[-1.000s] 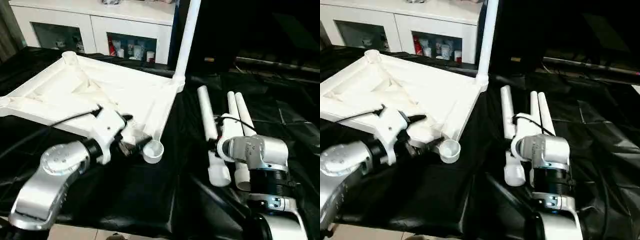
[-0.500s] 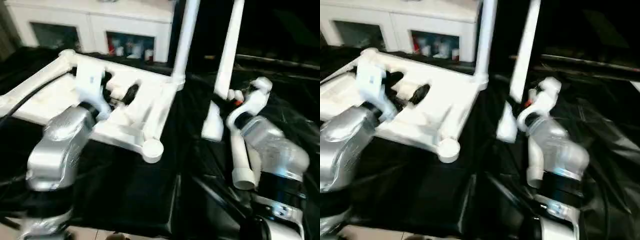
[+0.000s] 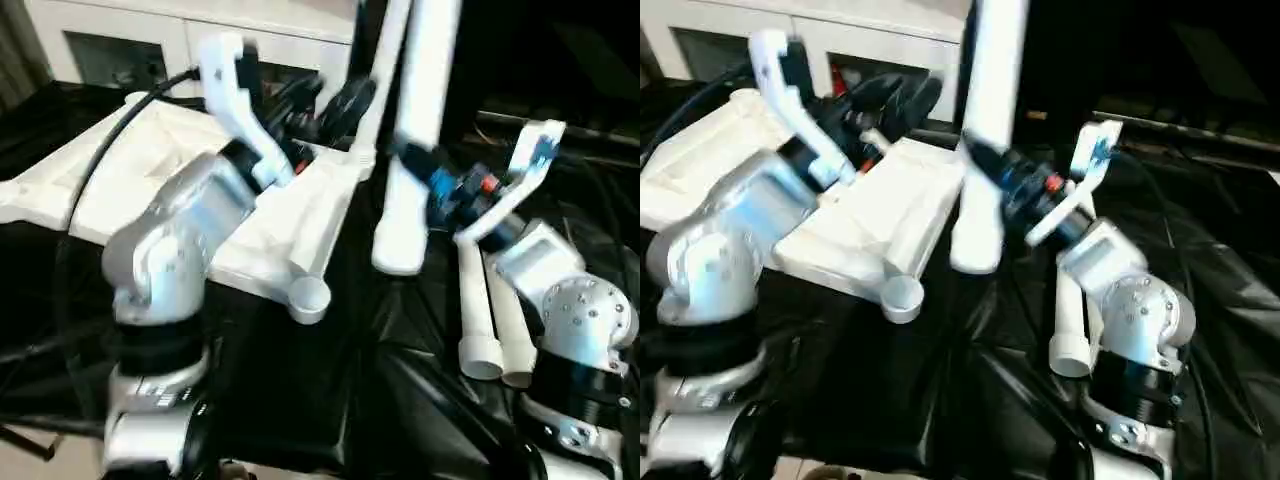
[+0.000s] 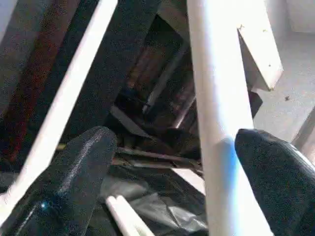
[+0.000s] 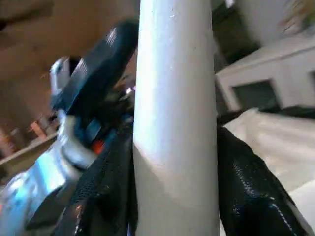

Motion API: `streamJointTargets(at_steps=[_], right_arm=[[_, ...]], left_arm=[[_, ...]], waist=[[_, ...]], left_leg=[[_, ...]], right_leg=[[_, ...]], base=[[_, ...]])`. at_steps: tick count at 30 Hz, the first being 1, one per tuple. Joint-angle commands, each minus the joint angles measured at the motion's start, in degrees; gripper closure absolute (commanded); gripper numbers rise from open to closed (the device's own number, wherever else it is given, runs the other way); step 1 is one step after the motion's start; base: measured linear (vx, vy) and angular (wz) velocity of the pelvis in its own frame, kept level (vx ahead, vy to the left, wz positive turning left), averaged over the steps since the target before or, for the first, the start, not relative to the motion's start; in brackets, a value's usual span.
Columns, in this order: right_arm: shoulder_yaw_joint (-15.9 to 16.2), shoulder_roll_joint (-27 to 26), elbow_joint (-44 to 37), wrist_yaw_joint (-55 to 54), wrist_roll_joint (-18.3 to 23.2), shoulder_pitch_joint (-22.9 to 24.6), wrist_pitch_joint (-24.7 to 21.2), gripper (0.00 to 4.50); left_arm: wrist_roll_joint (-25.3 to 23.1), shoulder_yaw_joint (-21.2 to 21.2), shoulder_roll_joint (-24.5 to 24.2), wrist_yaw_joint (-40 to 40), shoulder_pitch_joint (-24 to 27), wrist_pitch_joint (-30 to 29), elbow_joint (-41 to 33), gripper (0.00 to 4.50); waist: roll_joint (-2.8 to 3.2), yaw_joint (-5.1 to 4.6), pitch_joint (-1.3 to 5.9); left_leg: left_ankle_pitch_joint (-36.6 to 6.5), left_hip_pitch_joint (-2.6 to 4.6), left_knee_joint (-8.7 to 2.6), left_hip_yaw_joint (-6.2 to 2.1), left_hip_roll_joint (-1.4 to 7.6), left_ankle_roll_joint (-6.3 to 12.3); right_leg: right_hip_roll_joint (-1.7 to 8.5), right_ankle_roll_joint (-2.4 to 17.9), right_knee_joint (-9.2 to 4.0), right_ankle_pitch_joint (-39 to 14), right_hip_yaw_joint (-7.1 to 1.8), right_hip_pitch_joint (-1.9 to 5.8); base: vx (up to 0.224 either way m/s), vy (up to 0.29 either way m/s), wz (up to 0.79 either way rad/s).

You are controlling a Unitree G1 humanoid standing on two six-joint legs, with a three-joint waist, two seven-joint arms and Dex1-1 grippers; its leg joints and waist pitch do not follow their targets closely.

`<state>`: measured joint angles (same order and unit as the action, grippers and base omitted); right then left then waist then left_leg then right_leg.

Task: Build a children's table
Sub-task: Pick table leg

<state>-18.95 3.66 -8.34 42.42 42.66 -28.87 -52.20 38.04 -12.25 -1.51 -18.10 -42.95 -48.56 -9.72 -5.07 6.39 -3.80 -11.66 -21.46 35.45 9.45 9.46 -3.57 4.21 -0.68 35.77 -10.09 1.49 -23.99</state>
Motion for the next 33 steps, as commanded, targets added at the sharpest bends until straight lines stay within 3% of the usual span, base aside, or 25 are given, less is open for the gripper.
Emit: streamJointTargets(at_steps=[1,4,8,11,13,15,16,21,29,30,31,33], right_arm=[[4.78,2.66,-0.95,1.46,-3.72,1.08,2.46,2.66],[10.69,4.18,-0.25,2.49,-8.81,2.62,7.59,2.66],[12.13,3.72,-0.16,2.16,-9.44,2.14,9.08,2.66],[13.85,3.34,0.82,1.12,-11.29,1.57,11.35,2.66],[15.12,3.37,1.87,-0.11,-13.39,1.29,13.73,2.66],[17.78,3.85,3.02,-1.06,-17.09,1.40,17.08,2.66],[18.65,3.89,3.35,-1.22,-17.95,1.58,17.76,2.66],[20.05,3.75,4.09,-1.57,-19.09,1.89,19.03,2.66],[21.02,3.93,4.95,-2.04,-20.24,2.45,21.54,2.66],[21.25,3.78,4.99,-2.28,-20.43,2.51,21.82,2.66],[21.33,3.71,5.00,-2.35,-20.47,2.52,21.86,2.66],[21.58,3.65,5.09,-2.50,-20.56,2.49,22.10,2.66]], left_arm=[[1.42,0.70,0.18,0.33,-0.48,-1.60,0.39,0.00],[0.65,1.26,0.25,2.20,-0.28,-3.37,1.20,0.00],[0.15,-1.47,1.74,8.99,-1.18,-7.51,4.17,0.00],[0.37,-3.02,2.53,11.99,-0.84,-8.36,5.43,0.37],[0.85,-3.58,3.05,12.85,-0.55,-8.87,5.23,0.40],[1.10,-4.14,3.97,14.29,0.00,-9.65,4.37,0.79],[1.30,-4.49,4.52,15.23,0.17,-9.77,4.16,0.79],[2.76,-5.95,5.77,17.72,-0.11,-10.66,3.77,1.22],[3.95,-6.28,6.18,18.28,0.23,-11.92,2.80,1.92],[4.36,-6.61,6.21,18.86,0.27,-12.29,2.54,1.92],[4.38,-6.66,6.15,18.88,0.30,-12.32,2.52,2.05],[4.62,-6.69,5.87,18.90,0.30,-12.45,2.59,2.14]], waist=[[-0.05,0.44,3.90],[0.17,0.75,4.16],[-0.09,0.75,4.14],[-0.23,0.87,4.11],[-0.23,0.91,4.19],[-0.39,0.89,4.12],[-0.77,0.90,4.13],[-0.25,0.96,4.12],[-0.16,0.96,4.16],[0.30,1.04,4.17],[0.02,0.91,4.14],[0.36,0.95,4.20]], left_leg=[[-5.34,0.64,-4.87,-0.67,2.73,-0.99],[-3.96,0.75,-4.75,-0.36,3.06,-1.36],[-2.95,0.40,-4.60,-0.45,3.02,-1.07],[-3.49,0.29,-4.79,-0.55,3.08,-1.51],[-3.31,0.32,-4.77,-0.60,3.13,-1.72],[-3.21,0.26,-4.76,-0.55,3.08,-1.98],[-3.15,0.23,-4.69,-0.51,3.05,-1.64],[-3.96,0.36,-4.72,-0.62,3.12,-1.43],[-4.35,0.37,-4.72,-0.67,3.10,-1.53],[-4.47,0.38,-4.72,-0.74,3.10,-1.73],[-4.85,0.41,-4.72,-0.68,3.07,-1.69],[-4.76,0.48,-4.75,-0.74,3.08,-1.83]], right_leg=[[3.51,8.40,-4.31,-13.58,-1.72,2.75],[3.66,8.89,-4.06,-9.65,-1.38,2.81],[3.64,9.68,-3.67,-6.76,-1.16,3.15],[3.76,9.71,-3.84,-8.21,-1.02,3.29],[3.80,9.44,-3.78,-7.89,-1.02,3.33],[3.75,9.29,-3.77,-7.34,-1.03,3.34],[3.77,9.19,-3.80,-7.18,-1.05,3.42],[3.73,9.18,-3.77,-7.09,-1.02,3.36],[3.64,9.47,-3.70,-5.95,-0.99,3.49],[3.68,9.61,-3.57,-5.64,-0.99,3.48],[3.55,9.54,-3.73,-5.61,-0.99,3.45],[3.52,9.68,-3.61,-5.11,-0.96,3.47]], base=[[0.000,0.000,0.00],[0.000,0.000,0.00],[0.000,0.000,0.00],[0.000,0.000,0.00],[0.000,0.000,0.00],[0.000,0.000,0.00],[0.000,0.000,0.00],[0.000,0.000,0.00],[0.000,0.000,0.00],[0.000,0.000,0.00],[0.000,0.000,0.00],[0.000,0.000,0.00]])
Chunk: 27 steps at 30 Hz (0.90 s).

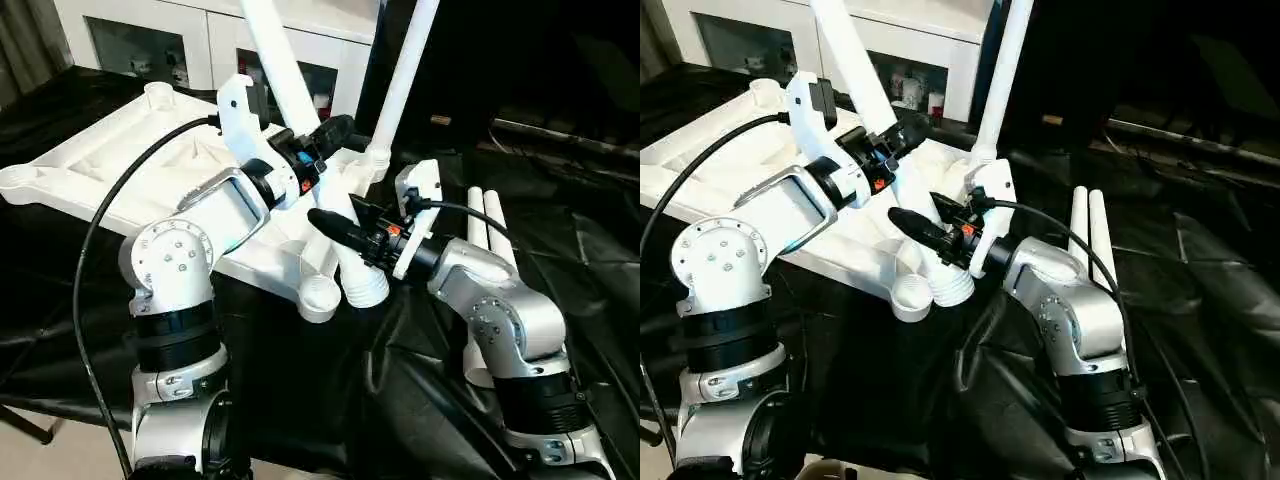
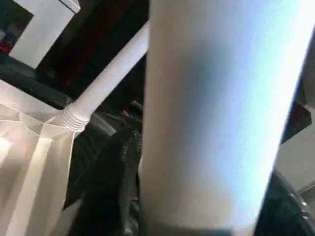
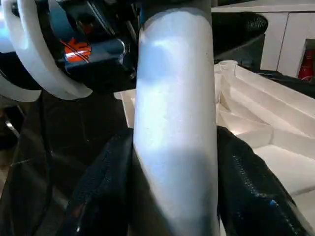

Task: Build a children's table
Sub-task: Pick table leg

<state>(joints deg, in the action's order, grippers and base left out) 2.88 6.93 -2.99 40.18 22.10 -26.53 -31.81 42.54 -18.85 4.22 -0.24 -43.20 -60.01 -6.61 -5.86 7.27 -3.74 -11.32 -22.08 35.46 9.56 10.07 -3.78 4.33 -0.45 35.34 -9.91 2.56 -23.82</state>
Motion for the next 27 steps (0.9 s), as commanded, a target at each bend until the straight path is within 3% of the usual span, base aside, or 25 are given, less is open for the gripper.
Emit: streamJointTargets(at_steps=[1,7,8,9,11,12,14,19,24,27], right_arm=[[0.03,0.38,-0.28,-0.41,-0.13,0.20,2.02,2.66],[0.03,0.08,0.14,-1.21,-0.42,0.19,3.10,2.66],[-0.26,-0.08,0.32,-1.17,-0.07,0.09,3.08,2.10],[-0.85,-0.16,0.45,0.12,1.69,-0.19,2.12,1.96],[-0.96,-0.05,0.42,0.61,2.24,-0.29,1.77,1.90],[-1.42,0.24,0.25,1.49,3.64,-0.56,0.52,1.90],[-2.63,2.11,0.24,4.60,7.92,-1.79,-5.00,1.55],[-2.07,7.96,-1.27,14.61,16.17,-2.82,-15.36,1.53],[1.62,12.34,-2.53,20.04,16.85,-1.80,-17.86,1.53],[2.17,12.28,-2.55,19.37,17.09,-1.77,-18.47,1.53]], left_arm=[[0.35,-0.20,0.03,1.23,0.61,-1.06,-0.47,2.14],[-0.05,0.52,-0.94,0.47,0.60,-0.81,-0.28,2.61],[0.04,0.66,-1.12,0.31,0.54,-0.72,-0.25,2.66],[0.01,2.03,-2.66,-1.69,0.65,-0.42,-0.67,2.66],[-0.10,2.88,-3.55,-2.76,0.77,-0.32,-0.97,2.67],[-0.10,4.10,-5.13,-4.85,0.91,-0.36,-1.45,2.67],[0.86,6.76,-9.50,-11.65,1.07,-0.80,-2.53,2.68],[3.24,8.65,-15.57,-22.85,0.23,0.10,-3.49,2.69],[6.13,6.92,-16.89,-27.18,-1.87,1.35,-3.27,2.69],[8.25,6.64,-16.95,-30.19,-2.09,2.62,-4.11,2.69]], waist=[[1.01,-0.01,4.15],[1.01,-0.06,4.14],[0.83,-0.07,4.17],[0.65,-0.07,4.16],[0.96,-0.01,4.15],[0.68,-0.05,4.11],[0.95,0.13,4.18],[1.29,0.40,4.12],[1.03,1.16,4.15],[1.34,1.19,4.02]], left_leg=[[-5.02,1.10,-4.78,-0.86,2.49,-1.69],[-5.59,1.10,-4.79,-0.84,2.45,-1.83],[-5.51,1.08,-4.77,-0.83,2.44,-1.81],[-5.45,1.09,-4.76,-0.81,2.44,-1.64],[-5.51,1.18,-4.81,-0.84,2.49,-1.56],[-5.51,1.16,-4.81,-0.79,2.49,-1.56],[-5.27,1.37,-4.84,-0.87,2.43,-1.26],[-4.11,1.43,-4.70,-0.76,2.29,-1.09],[-4.57,1.43,-4.67,-0.53,2.46,-2.32],[-6.94,1.41,-4.76,-0.62,2.41,-3.20]], right_leg=[[3.35,9.52,-3.14,-4.80,-2.01,3.33],[3.41,9.51,-3.18,-5.23,-2.03,3.39],[3.41,9.47,-3.17,-5.23,-2.03,3.42],[3.42,9.48,-3.17,-5.33,-2.03,3.41],[3.36,9.25,-3.08,-5.67,-2.02,3.29],[3.36,9.24,-3.15,-5.65,-2.02,3.30],[3.27,8.97,-2.99,-6.04,-1.96,3.26],[3.16,10.11,-2.75,-3.89,-1.95,3.36],[3.53,11.36,-2.69,-4.42,-2.01,3.42],[3.77,11.16,-3.03,-8.37,-2.07,3.30]], base=[[0.000,0.000,0.00],[0.000,0.000,0.00],[0.000,0.000,0.00],[0.000,0.000,0.00],[0.000,0.000,0.00],[0.000,0.000,0.00],[0.000,0.000,0.00],[0.000,0.000,0.00],[0.000,0.000,0.00],[0.000,0.000,0.00]])
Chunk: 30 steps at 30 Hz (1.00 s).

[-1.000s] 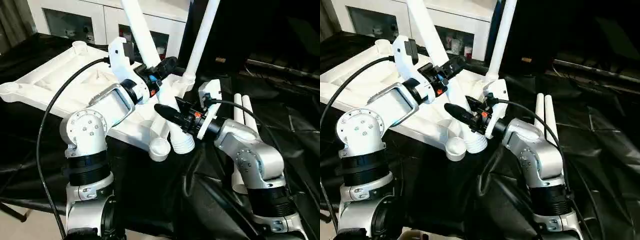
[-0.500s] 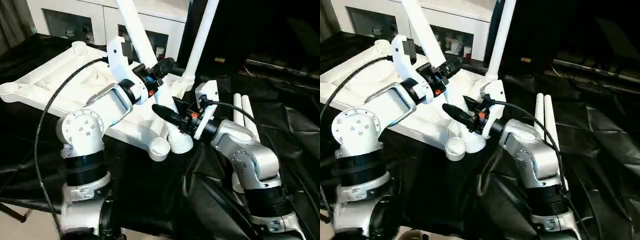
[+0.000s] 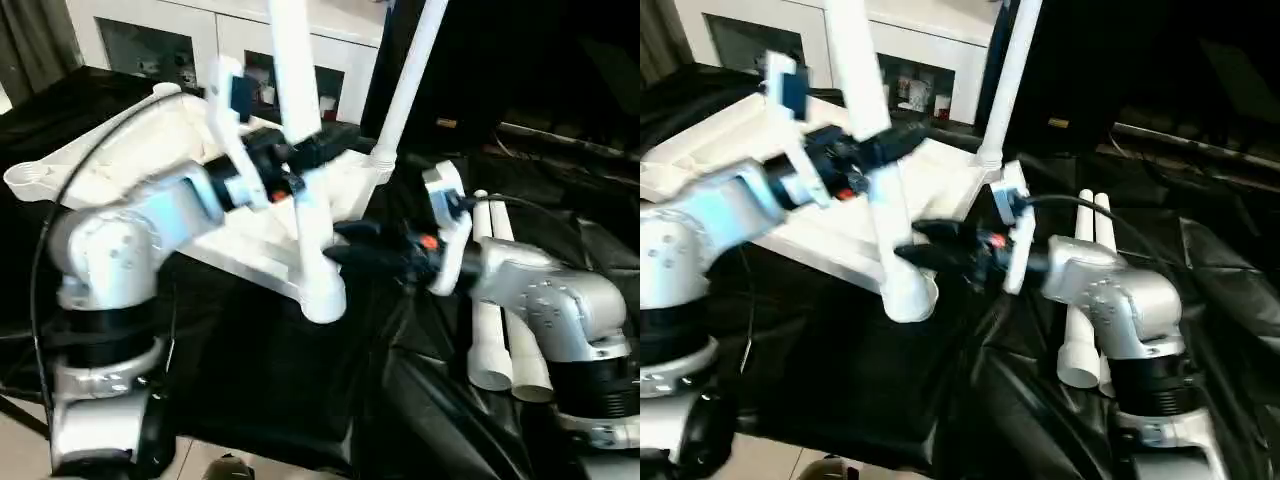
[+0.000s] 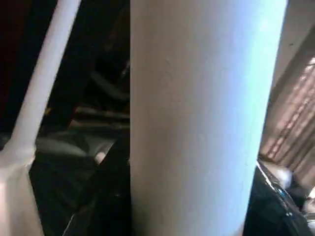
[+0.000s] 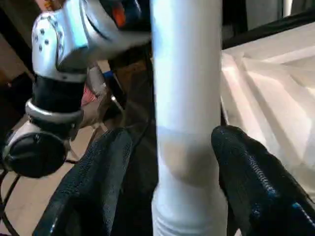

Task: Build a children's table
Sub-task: Pick table leg

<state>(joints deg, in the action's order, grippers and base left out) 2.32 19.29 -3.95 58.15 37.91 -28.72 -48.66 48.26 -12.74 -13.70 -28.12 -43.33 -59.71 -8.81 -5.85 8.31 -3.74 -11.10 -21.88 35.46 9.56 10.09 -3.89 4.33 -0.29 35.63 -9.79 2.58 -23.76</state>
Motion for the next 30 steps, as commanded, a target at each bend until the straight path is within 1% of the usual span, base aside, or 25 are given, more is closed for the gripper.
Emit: streamJointTargets(at_steps=[1,2,3,5,6,9,11,12,13,14,15,16,17,20,21,23,24,25,26,27,28,29,30], right_arm=[[2.76,0.01,-1.71,1.37,1.61,0.37,-2.06,1.53],[2.90,0.04,-1.84,1.26,1.79,0.39,-2.44,1.81],[3.03,0.23,-2.00,1.27,2.17,0.33,-3.09,1.89],[3.24,0.31,-2.24,1.22,2.27,0.41,-3.42,1.94],[3.35,0.31,-2.41,1.17,2.29,0.47,-3.58,2.21],[3.45,0.17,-2.45,1.21,2.31,0.77,-3.41,2.33],[3.45,-0.07,-2.28,1.13,2.23,0.91,-3.29,2.42],[3.49,-0.24,-2.17,1.05,2.16,0.98,-3.26,2.45],[3.62,-0.36,-2.17,1.02,2.08,1.10,-3.17,2.46],[3.72,-0.42,-2.19,0.99,2.05,1.17,-3.13,2.46],[3.80,-0.53,-2.23,0.99,2.12,1.23,-3.13,2.47],[3.83,-0.57,-2.24,1.00,2.15,1.24,-3.12,2.48],[3.67,-0.93,-2.13,0.64,2.19,1.22,-2.91,2.48],[3.47,-1.41,-1.91,-0.26,1.64,1.26,-2.08,2.49],[3.27,-1.68,-1.78,-0.85,1.33,1.26,-1.71,2.49],[3.24,-1.71,-1.77,-0.92,1.29,1.26,-1.66,2.49],[2.44,-2.85,-1.40,-3.19,0.17,1.04,-0.26,2.49],[2.41,-2.89,-1.39,-3.27,0.12,1.03,-0.20,2.49],[2.19,-3.23,-1.29,-3.85,-0.21,0.97,0.33,2.51],[1.58,-3.92,-0.94,-5.17,-0.64,0.72,0.98,2.53],[1.52,-3.99,-0.91,-5.28,-0.67,0.71,1.04,2.54],[1.21,-4.48,-0.61,-6.03,-1.07,0.50,1.75,2.54],[1.04,-4.82,-0.29,-6.65,-1.33,0.29,2.09,2.55]], left_arm=[[2.90,0.24,1.24,-2.40,-2.01,2.43,-1.79,2.69],[3.15,-0.08,1.64,-2.15,-2.20,2.51,-1.53,2.69],[3.15,0.06,1.60,-2.45,-2.38,2.92,-1.07,2.69],[2.74,0.64,1.54,-2.88,-2.45,3.38,-0.64,2.69],[2.60,0.85,1.56,-3.09,-2.50,3.50,-0.47,2.69],[2.14,1.24,1.81,-3.32,-2.90,3.81,0.21,2.69],[1.82,1.45,1.81,-3.28,-3.16,4.14,0.67,2.69],[1.67,1.61,1.78,-3.18,-3.32,4.38,0.99,2.70],[1.66,1.66,1.79,-3.09,-3.33,4.47,1.04,2.70],[1.71,1.71,1.77,-3.07,-3.31,4.54,1.06,2.70],[1.80,1.70,1.80,-2.90,-3.30,4.49,1.11,2.70],[1.83,1.69,1.81,-2.84,-3.31,4.47,1.12,2.70],[1.61,1.94,1.61,-2.92,-3.17,4.43,1.32,2.70],[0.47,2.73,0.94,-3.28,-2.56,4.72,1.34,2.70],[0.64,2.38,1.15,-1.93,-2.68,3.75,1.75,2.35],[0.82,2.23,1.24,-1.74,-2.73,3.59,1.86,2.00],[0.37,0.73,2.23,1.92,-3.13,3.70,3.65,1.97],[0.23,0.75,2.23,2.02,-3.11,3.81,3.68,1.97],[-1.50,1.31,2.06,2.51,-2.83,5.33,3.69,1.92],[-4.27,2.02,2.19,5.29,-2.27,6.32,3.65,1.65],[-4.46,2.06,2.21,5.58,-2.23,6.32,3.67,1.56],[-5.54,2.17,2.37,7.68,-2.03,5.82,3.91,1.56],[-5.76,1.85,2.87,9.37,-1.73,5.16,3.88,1.53]], waist=[[1.32,0.09,3.90],[1.51,0.08,3.92],[1.33,0.05,3.92],[1.43,0.13,3.86],[1.73,0.14,3.87],[1.41,0.13,3.86],[1.45,0.17,3.89],[1.47,0.20,3.88],[1.56,0.29,3.93],[1.52,0.27,3.95],[1.72,0.30,3.94],[1.60,0.30,4.02],[1.80,0.28,3.97],[1.76,0.24,4.05],[1.67,0.20,4.07],[1.71,0.17,4.07],[1.66,0.09,4.07],[1.65,0.06,4.06],[1.62,0.02,4.10],[1.30,0.08,3.99],[1.47,0.10,4.01],[1.06,0.05,3.95],[0.97,0.05,4.02]], left_leg=[[-8.50,1.14,-4.90,-0.66,2.43,-3.48],[-9.13,1.23,-4.92,-0.70,2.46,-3.72],[-10.04,1.27,-4.93,-0.71,2.49,-3.94],[-11.29,1.33,-5.03,-0.78,2.52,-4.22],[-11.99,1.23,-5.13,-0.96,2.56,-4.52],[-12.40,1.14,-5.16,-0.99,2.54,-4.57],[-12.40,1.11,-5.16,-1.00,2.55,-4.57],[-12.52,1.14,-5.17,-1.02,2.58,-4.59],[-12.54,1.14,-5.19,-1.06,2.60,-4.64],[-12.40,1.07,-5.22,-1.12,2.64,-4.69],[-12.51,1.07,-5.26,-1.13,2.67,-4.87],[-12.10,1.07,-5.19,-1.12,2.62,-4.83],[-11.92,1.03,-5.21,-1.10,2.61,-4.79],[-11.24,1.06,-5.18,-1.07,2.61,-4.72],[-10.85,1.06,-5.14,-1.03,2.63,-4.67],[-10.73,1.05,-5.11,-1.00,2.60,-4.70],[-10.64,1.02,-5.05,-0.94,2.59,-4.68],[-11.09,1.03,-5.06,-1.00,2.52,-4.76],[-11.19,1.02,-5.09,-1.04,2.56,-4.68],[-11.20,1.01,-5.25,-1.08,2.73,-4.79],[-11.29,1.00,-5.27,-1.12,2.79,-4.93],[-11.27,0.99,-5.25,-1.04,2.74,-4.84],[-10.71,0.91,-5.22,-1.06,2.73,-4.90]], right_leg=[[3.78,10.68,-3.52,-10.58,-2.10,3.21],[3.76,10.56,-3.59,-11.34,-2.10,3.14],[3.76,10.32,-3.80,-12.25,-2.09,3.06],[3.79,9.61,-3.97,-14.22,-2.07,2.92],[3.79,8.81,-3.97,-15.45,-2.05,2.92],[3.81,8.09,-4.17,-16.48,-2.04,2.90],[3.84,7.81,-4.23,-16.99,-2.02,2.86],[3.81,7.74,-4.24,-17.05,-1.99,2.77],[3.82,7.89,-4.17,-16.56,-1.97,2.76],[3.84,8.01,-4.06,-16.14,-1.94,2.84],[3.81,8.24,-4.06,-15.54,-1.92,2.82],[3.77,8.49,-3.90,-14.64,-1.89,2.92],[3.77,8.77,-3.89,-14.02,-1.92,2.87],[3.69,9.15,-3.72,-12.64,-1.88,2.97],[3.73,9.19,-3.68,-12.31,-1.88,3.00],[3.71,9.34,-3.64,-12.11,-1.87,2.98],[3.66,9.41,-3.58,-11.89,-1.91,2.95],[3.69,9.10,-3.79,-12.79,-1.88,2.92],[3.77,9.04,-3.84,-13.15,-1.87,2.96],[3.84,8.49,-3.87,-13.97,-1.85,2.98],[3.83,8.29,-3.80,-14.04,-1.88,2.97],[3.80,7.89,-3.99,-14.43,-1.88,2.93],[3.84,7.53,-3.86,-14.37,-1.90,2.96]], base=[[0.000,0.000,0.00],[0.000,0.000,0.00],[0.000,0.000,0.00],[0.000,0.000,0.00],[0.000,0.000,0.00],[0.000,0.000,0.00],[0.000,0.000,0.00],[0.000,0.000,0.00],[0.000,0.000,0.00],[0.000,0.000,0.00],[0.000,0.000,0.00],[0.000,0.000,0.00],[0.000,0.000,0.00],[0.000,0.000,0.00],[0.000,0.000,0.00],[0.000,0.000,0.00],[0.000,0.000,0.00],[0.000,0.000,0.00],[0.000,0.000,0.00],[0.000,0.000,0.00],[0.000,0.000,0.00],[0.000,0.000,0.00],[0.000,0.000,0.00]])
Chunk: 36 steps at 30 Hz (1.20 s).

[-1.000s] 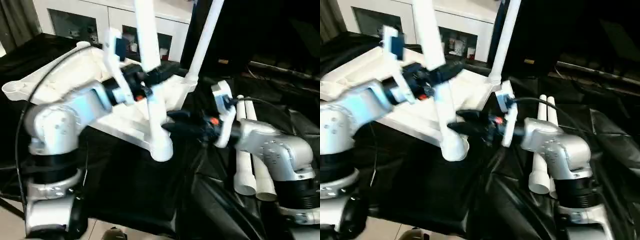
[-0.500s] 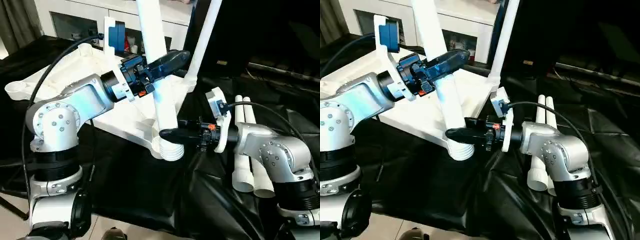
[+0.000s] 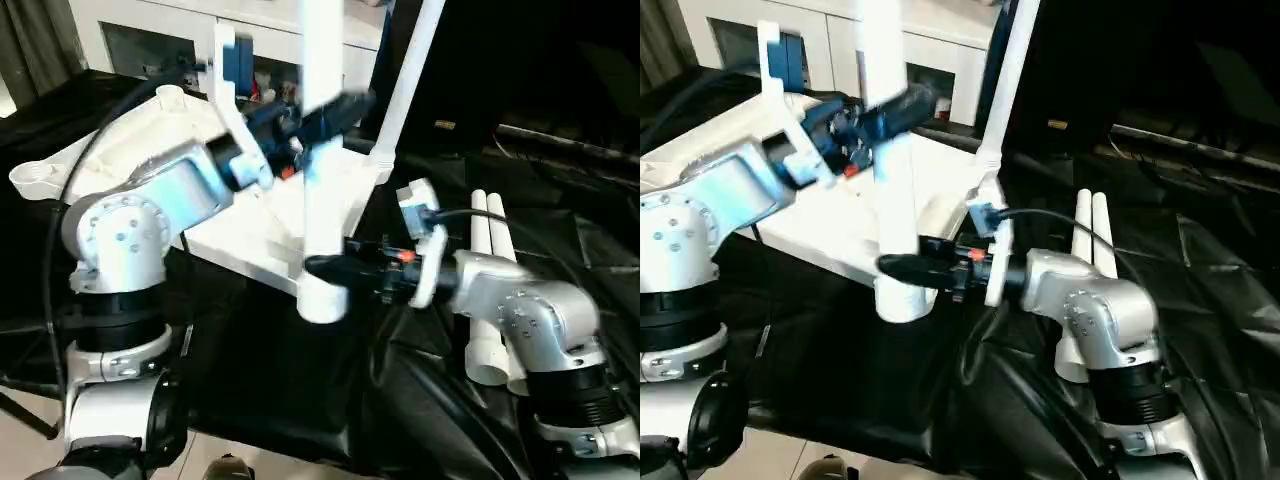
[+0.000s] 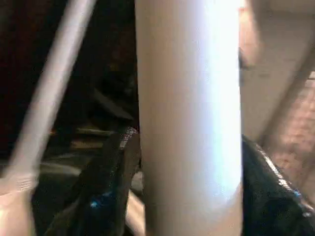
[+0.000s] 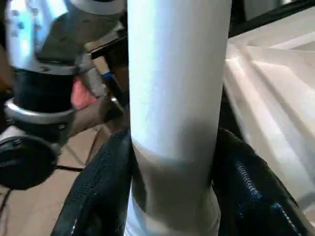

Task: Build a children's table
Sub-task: Pick table leg

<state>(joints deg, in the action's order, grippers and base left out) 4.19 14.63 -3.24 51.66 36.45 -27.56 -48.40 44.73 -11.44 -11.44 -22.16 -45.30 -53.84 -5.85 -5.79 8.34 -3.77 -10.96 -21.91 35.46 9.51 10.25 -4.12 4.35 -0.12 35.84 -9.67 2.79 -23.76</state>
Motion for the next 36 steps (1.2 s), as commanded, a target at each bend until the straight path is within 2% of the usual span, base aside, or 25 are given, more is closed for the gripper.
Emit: streamJointTargets(at_steps=[1,2,3,4,5,6,9,12,14,15,17,24,28,29,30,31,32,33,35,36], right_arm=[[-0.87,-0.36,-0.83,-0.43,0.02,-0.99,2.02,2.55],[-0.87,-0.51,-0.67,-0.56,-0.01,-1.13,2.09,2.55],[-0.82,-0.59,-0.62,-0.59,-0.01,-1.19,2.13,2.55],[-0.69,-0.72,-0.47,-0.63,-0.02,-1.30,2.25,2.55],[-0.49,-0.70,-0.27,-0.52,-0.11,-1.39,2.38,2.55],[-0.19,-0.66,-0.14,-0.38,-0.32,-1.44,2.56,2.55],[0.30,-0.61,0.35,-0.42,-0.51,-1.79,3.00,2.55],[-0.12,-0.69,0.69,-0.34,-0.47,-2.43,3.06,2.55],[-0.40,-0.66,0.75,-0.32,-0.31,-2.76,2.96,2.55],[-0.92,-0.66,0.69,-0.60,0.03,-3.24,2.67,2.55],[-1.78,-0.38,0.12,-1.23,0.69,-4.21,1.73,2.55],[-5.45,0.25,-2.57,-1.95,5.59,-6.96,-1.72,2.56],[-5.63,0.77,-2.83,-1.83,5.63,-7.06,-1.63,2.56],[-5.36,1.03,-3.04,-1.97,5.23,-6.91,-1.54,2.56],[-4.85,1.35,-3.31,-2.44,4.55,-6.72,-1.44,2.56],[-3.12,2.13,-3.76,-3.38,1.88,-6.58,-0.22,2.56],[-2.49,2.39,-3.88,-3.66,0.91,-6.56,0.29,2.56],[-0.99,2.54,-3.98,-5.12,-1.74,-6.66,1.64,2.56],[0.31,2.24,-3.64,-7.35,-4.41,-6.87,3.02,2.56],[1.83,1.20,-2.60,-11.00,-7.87,-7.16,4.83,2.56]], left_arm=[[-2.16,0.16,1.11,4.50,0.61,-1.21,0.73,1.53],[-2.05,-0.12,1.46,5.17,1.00,-1.53,0.50,1.53],[-1.91,-0.20,1.57,5.27,1.29,-1.65,0.25,1.53],[-1.60,-0.26,1.62,5.31,1.85,-1.87,-0.35,1.53],[-1.46,-0.20,1.58,5.46,2.21,-2.05,-0.81,1.53],[-1.13,-0.30,1.67,5.74,2.42,-2.15,-1.09,1.53],[0.72,-0.94,1.90,6.10,2.72,-3.23,-1.81,1.53],[1.79,-1.14,1.97,6.18,2.58,-4.46,-2.20,1.53],[2.04,-1.19,2.04,6.31,2.48,-4.75,-2.18,1.53],[2.15,-1.06,1.97,6.11,2.35,-5.07,-1.93,1.53],[1.68,-0.44,1.79,5.82,1.96,-4.91,-1.35,1.53],[1.31,-0.14,1.45,5.64,-0.22,-4.35,0.69,1.53],[1.76,-0.47,1.16,5.20,-0.95,-4.39,1.10,1.53],[1.80,-0.32,1.09,4.97,-0.94,-4.33,1.08,1.81],[1.69,-0.01,0.97,4.82,-0.87,-4.28,1.08,1.88],[0.94,0.39,0.92,5.61,-0.87,-4.38,1.36,1.88],[0.66,0.47,0.92,5.99,-0.89,-4.45,1.47,1.94],[-0.32,0.72,1.13,7.31,-0.89,-4.43,1.70,2.23],[-1.61,1.24,1.43,8.76,-0.80,-4.17,1.80,2.31],[-4.04,2.15,2.20,11.63,-0.61,-3.42,2.19,2.34]], waist=[[1.05,0.06,4.03],[0.48,0.05,4.02],[0.80,0.22,4.02],[0.43,0.24,4.09],[0.31,0.26,4.08],[0.59,0.27,4.07],[0.52,0.25,4.08],[0.90,0.12,3.98],[0.85,0.14,3.98],[1.07,0.10,3.97],[0.94,0.07,3.96],[1.19,0.03,4.12],[1.23,-0.06,4.18],[1.18,-0.13,4.18],[1.20,-0.12,4.21],[1.30,-0.13,4.18],[1.25,-0.12,4.17],[1.27,-0.19,4.09],[1.20,-0.28,4.16],[1.08,-0.28,4.11]], left_leg=[[-10.72,0.94,-5.21,-1.03,2.56,-4.77],[-10.53,0.92,-5.13,-0.92,2.52,-4.56],[-10.16,0.87,-5.12,-0.96,2.48,-4.51],[-9.52,0.82,-5.06,-0.90,2.48,-4.35],[-9.09,0.79,-5.06,-0.90,2.48,-4.22],[-8.68,0.81,-5.09,-0.93,2.52,-4.20],[-8.72,0.83,-5.01,-0.82,2.44,-4.18],[-9.77,0.90,-5.06,-0.82,2.40,-4.30],[-10.07,0.88,-5.11,-0.85,2.39,-4.40],[-10.23,0.92,-5.15,-0.90,2.43,-4.48],[-10.73,1.00,-5.16,-0.87,2.41,-4.54],[-10.00,0.97,-5.08,-0.88,2.32,-4.67],[-8.97,0.93,-5.00,-0.83,2.31,-4.71],[-8.85,0.91,-4.98,-0.80,2.30,-4.71],[-8.73,0.97,-4.96,-0.78,2.32,-4.74],[-8.65,0.96,-4.99,-0.82,2.33,-4.88],[-8.38,0.93,-4.97,-0.80,2.32,-4.99],[-8.59,0.87,-5.05,-0.80,2.33,-5.46],[-8.99,0.89,-5.02,-0.81,2.29,-5.50],[-8.92,0.86,-5.07,-0.87,2.41,-5.78]], right_leg=[[3.86,7.28,-3.98,-14.60,-2.10,2.94],[3.89,7.09,-4.18,-15.03,-2.11,2.93],[3.97,7.25,-4.08,-15.16,-2.12,2.93],[3.90,7.19,-4.04,-14.57,-2.10,2.99],[3.89,7.24,-3.96,-14.18,-2.09,2.99],[3.86,7.40,-3.86,-13.45,-2.09,2.94],[3.84,7.58,-3.85,-13.12,-2.09,2.90],[3.77,7.43,-4.02,-14.24,-2.11,2.79],[3.74,7.28,-4.03,-14.72,-2.09,2.83],[3.75,7.14,-4.04,-14.87,-2.09,2.81],[3.71,6.84,-4.19,-15.44,-2.09,2.75],[3.57,6.82,-3.97,-13.27,-2.04,2.87],[3.55,7.32,-3.84,-11.62,-2.03,2.97],[3.53,7.41,-3.83,-11.41,-2.02,2.98],[3.53,7.51,-3.84,-11.31,-2.01,2.99],[3.51,7.50,-3.80,-11.30,-2.01,3.01],[3.45,7.27,-3.81,-11.16,-2.02,3.03],[3.47,6.66,-3.88,-11.85,-2.06,2.97],[3.55,6.35,-3.91,-12.57,-2.07,3.05],[3.64,5.98,-3.98,-13.50,-2.06,2.90]], base=[[0.000,0.000,0.00],[0.000,0.000,0.00],[0.000,0.000,0.00],[0.000,0.000,0.00],[0.000,0.000,0.00],[0.000,0.000,0.00],[0.000,0.000,0.00],[0.000,0.000,0.00],[0.000,0.000,0.00],[0.000,0.000,0.00],[0.000,0.000,0.00],[0.000,0.000,0.00],[0.000,0.000,0.00],[0.000,0.000,0.00],[0.000,0.000,0.00],[0.000,0.000,0.00],[0.000,0.000,0.00],[0.000,0.000,0.00],[0.000,0.000,0.00],[0.000,0.000,0.00]])
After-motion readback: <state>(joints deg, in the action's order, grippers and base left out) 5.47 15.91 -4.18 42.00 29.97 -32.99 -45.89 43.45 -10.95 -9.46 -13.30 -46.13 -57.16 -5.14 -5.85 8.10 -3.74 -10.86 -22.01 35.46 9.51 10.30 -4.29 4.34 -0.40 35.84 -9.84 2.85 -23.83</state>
